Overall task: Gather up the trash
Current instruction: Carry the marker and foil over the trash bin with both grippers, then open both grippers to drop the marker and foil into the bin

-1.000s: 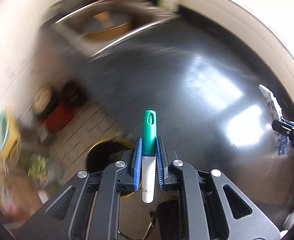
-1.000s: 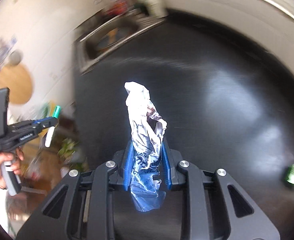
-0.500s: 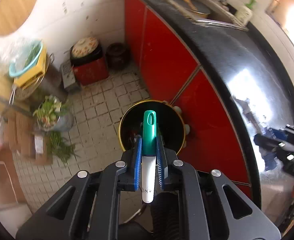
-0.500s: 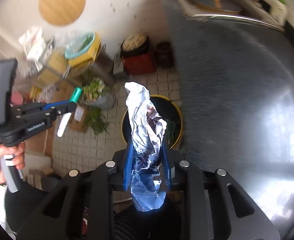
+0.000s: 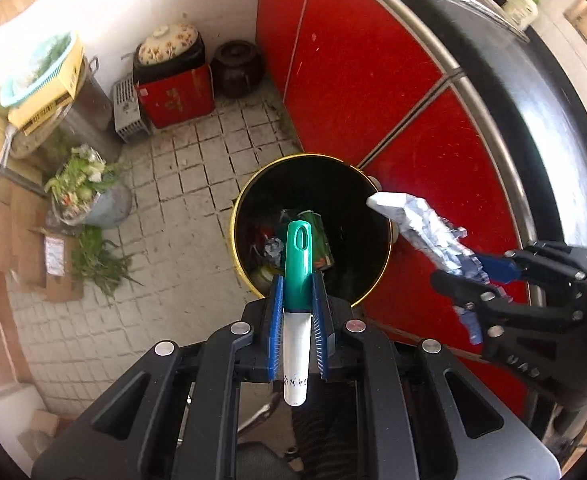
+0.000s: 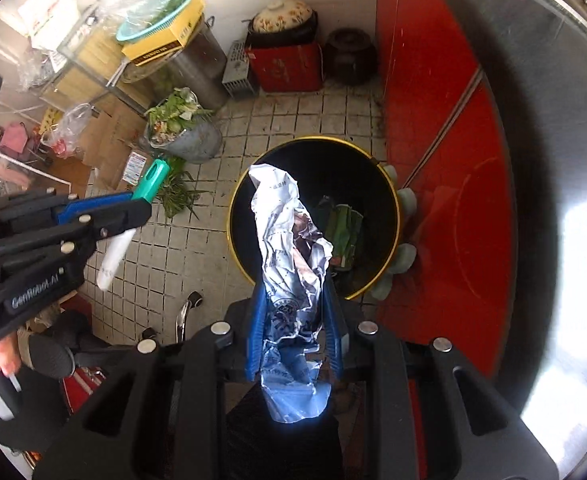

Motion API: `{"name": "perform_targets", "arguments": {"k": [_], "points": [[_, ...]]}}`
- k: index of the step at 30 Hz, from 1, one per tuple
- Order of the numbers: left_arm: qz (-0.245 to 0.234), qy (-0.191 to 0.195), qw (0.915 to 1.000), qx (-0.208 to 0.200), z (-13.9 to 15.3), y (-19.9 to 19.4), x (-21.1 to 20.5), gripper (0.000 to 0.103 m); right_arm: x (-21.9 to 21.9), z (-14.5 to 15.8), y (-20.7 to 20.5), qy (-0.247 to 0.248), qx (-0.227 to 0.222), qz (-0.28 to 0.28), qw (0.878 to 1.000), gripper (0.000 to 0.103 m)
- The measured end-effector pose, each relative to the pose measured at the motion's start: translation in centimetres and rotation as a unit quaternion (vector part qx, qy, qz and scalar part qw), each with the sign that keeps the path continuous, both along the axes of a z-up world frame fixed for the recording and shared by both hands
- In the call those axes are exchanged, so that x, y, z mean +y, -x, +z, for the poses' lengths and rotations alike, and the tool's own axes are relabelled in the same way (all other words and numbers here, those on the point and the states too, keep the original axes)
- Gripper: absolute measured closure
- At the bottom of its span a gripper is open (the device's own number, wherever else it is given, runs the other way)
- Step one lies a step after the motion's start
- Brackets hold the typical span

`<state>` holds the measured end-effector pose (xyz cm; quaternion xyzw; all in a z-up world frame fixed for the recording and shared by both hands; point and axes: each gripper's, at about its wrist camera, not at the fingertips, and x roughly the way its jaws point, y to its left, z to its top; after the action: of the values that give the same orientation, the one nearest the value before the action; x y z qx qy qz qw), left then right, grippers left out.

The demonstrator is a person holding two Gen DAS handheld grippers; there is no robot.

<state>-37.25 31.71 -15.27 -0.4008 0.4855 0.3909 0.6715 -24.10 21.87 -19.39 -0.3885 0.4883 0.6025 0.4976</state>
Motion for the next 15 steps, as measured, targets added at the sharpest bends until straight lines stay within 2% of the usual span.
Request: {"name": "perform_targets", "arguments": {"k": [7, 15], "points": [[0.019, 0.031, 0.9991, -0.02, -3.6, -0.2, 0.9, 0.09, 0.9, -2.7, 0.3, 0.017, -0.016, 0.002, 1.0, 0.077], [0.019, 0.039, 0.9989, -0.017, -6.0, -0.8, 3.1, 0.09, 1.9, -4.6, 0.2, 0.031, -0.023, 0.007, 0.999, 0.077]]}}
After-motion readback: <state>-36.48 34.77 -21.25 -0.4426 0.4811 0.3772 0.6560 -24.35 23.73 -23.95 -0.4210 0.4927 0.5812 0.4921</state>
